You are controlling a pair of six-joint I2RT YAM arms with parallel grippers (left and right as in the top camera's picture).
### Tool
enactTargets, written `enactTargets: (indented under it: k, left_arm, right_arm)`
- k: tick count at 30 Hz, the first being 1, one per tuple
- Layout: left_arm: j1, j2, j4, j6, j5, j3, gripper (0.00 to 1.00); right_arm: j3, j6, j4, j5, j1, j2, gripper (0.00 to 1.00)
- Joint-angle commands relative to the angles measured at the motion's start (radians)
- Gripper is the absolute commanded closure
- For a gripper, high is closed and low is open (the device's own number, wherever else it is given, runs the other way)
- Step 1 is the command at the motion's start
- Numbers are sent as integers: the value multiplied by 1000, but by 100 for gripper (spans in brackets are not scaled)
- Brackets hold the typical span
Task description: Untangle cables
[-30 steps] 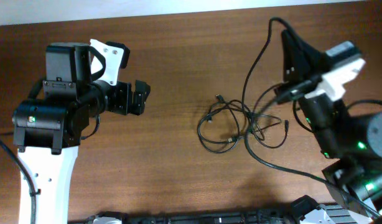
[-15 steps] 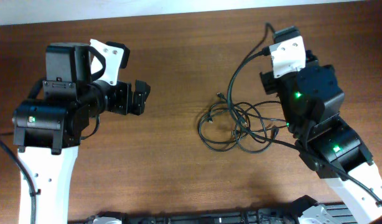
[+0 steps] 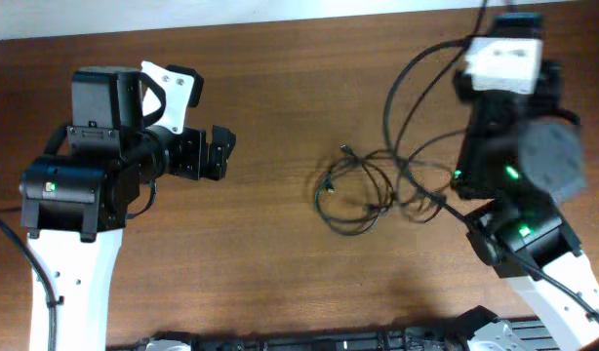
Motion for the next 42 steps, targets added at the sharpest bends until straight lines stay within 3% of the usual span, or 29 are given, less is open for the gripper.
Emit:
enactTargets:
  k: [1, 4, 6, 11, 18, 28, 31, 34, 39, 42]
  left_arm:
    - [3, -4, 0, 16, 11, 5, 1]
    - [3, -4, 0, 16, 11, 5, 1]
    - [3, -4, 0, 16, 11, 5, 1]
    - [3, -4, 0, 16, 11, 5, 1]
    - [3, -4, 0, 16, 11, 5, 1]
    - [3, -4, 0, 16, 11, 5, 1]
    - [3, -4, 0, 16, 11, 5, 1]
    - [3, -4, 0, 16, 11, 5, 1]
    - [3, -4, 0, 16, 11, 5, 1]
    - [3, -4, 0, 16, 11, 5, 1]
  right_arm:
    - [18, -59, 356, 13, -3, -11, 96]
    - [21, -117, 584, -54, -3, -11, 96]
    - [32, -153, 621, -98, -3, -11, 96]
    - [68, -266, 615, -137, -3, -10, 96]
    - [68, -544, 616, -244, -3, -10, 96]
    - [67, -556, 501, -50, -3, 22, 96]
    - [80, -555, 460, 39, -76, 65, 96]
    - [189, -520, 268, 119, -166, 123, 96]
    - [630, -257, -343, 182, -357, 326, 96]
    - [856, -194, -496, 182, -452, 451, 96]
